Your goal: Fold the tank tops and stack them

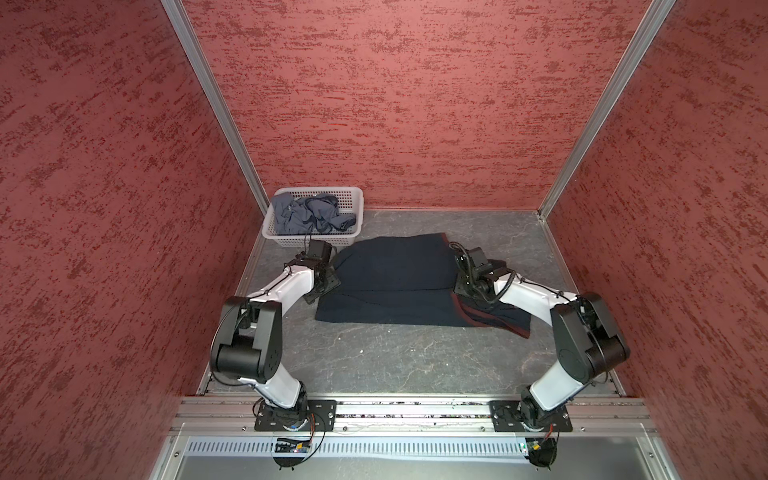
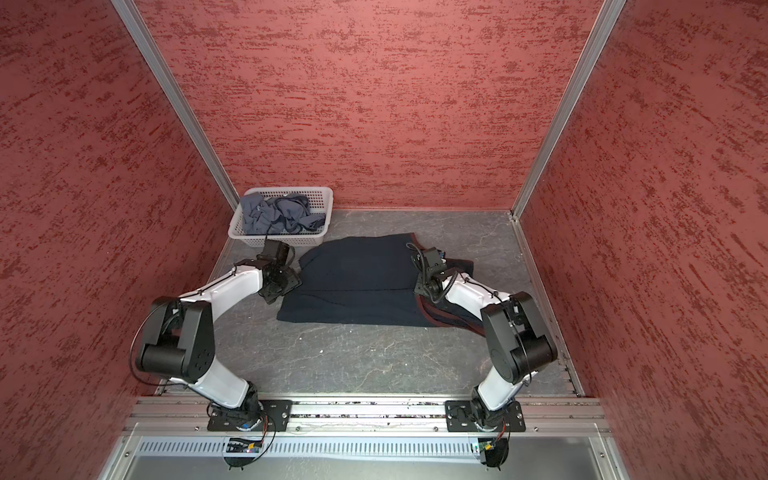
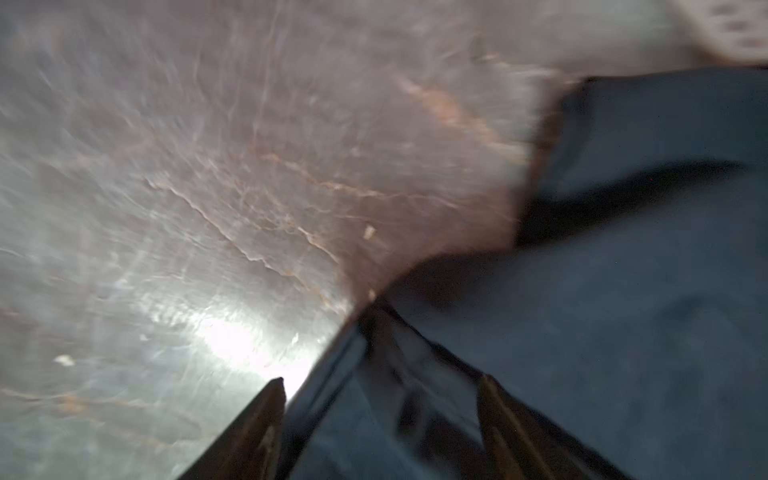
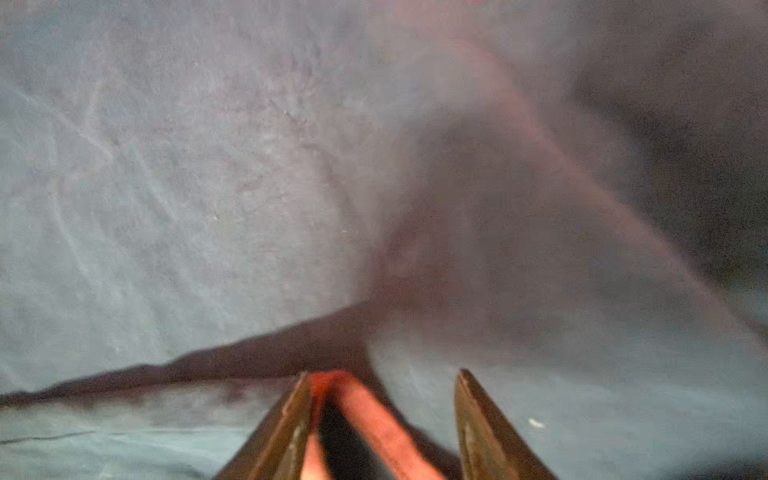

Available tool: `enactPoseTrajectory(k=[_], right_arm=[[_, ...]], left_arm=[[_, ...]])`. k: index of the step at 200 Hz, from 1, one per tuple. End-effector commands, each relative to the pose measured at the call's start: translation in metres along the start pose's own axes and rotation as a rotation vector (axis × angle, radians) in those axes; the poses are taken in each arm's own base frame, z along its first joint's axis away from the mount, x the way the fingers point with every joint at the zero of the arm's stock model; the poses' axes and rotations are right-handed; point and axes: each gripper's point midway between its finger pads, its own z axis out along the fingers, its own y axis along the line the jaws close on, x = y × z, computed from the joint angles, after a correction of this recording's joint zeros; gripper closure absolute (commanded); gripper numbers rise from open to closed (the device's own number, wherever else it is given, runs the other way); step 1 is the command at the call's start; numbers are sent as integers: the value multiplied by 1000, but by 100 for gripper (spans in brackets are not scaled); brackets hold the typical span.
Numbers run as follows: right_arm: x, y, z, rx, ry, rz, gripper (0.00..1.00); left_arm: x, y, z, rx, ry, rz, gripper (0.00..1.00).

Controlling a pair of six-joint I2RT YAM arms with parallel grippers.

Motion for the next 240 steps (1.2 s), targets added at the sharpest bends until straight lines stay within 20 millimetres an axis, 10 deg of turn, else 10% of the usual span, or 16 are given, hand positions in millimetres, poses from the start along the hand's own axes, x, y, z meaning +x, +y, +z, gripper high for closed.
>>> enactPoseTrajectory(k=[1, 82, 148, 240], right_arm=[[-13, 12, -20, -11, -47, -39, 41], [22, 57, 0, -118, 46, -113, 40], [70, -10, 31, 134, 185, -56, 42], [127, -75, -31, 198, 232, 168, 41]], left_arm=[[9, -18, -22, 40, -34, 67, 23], [88, -41, 32, 75, 216, 164, 27], [135, -21, 38, 31, 332, 190, 26], [238, 4, -14, 19, 406, 215, 24]])
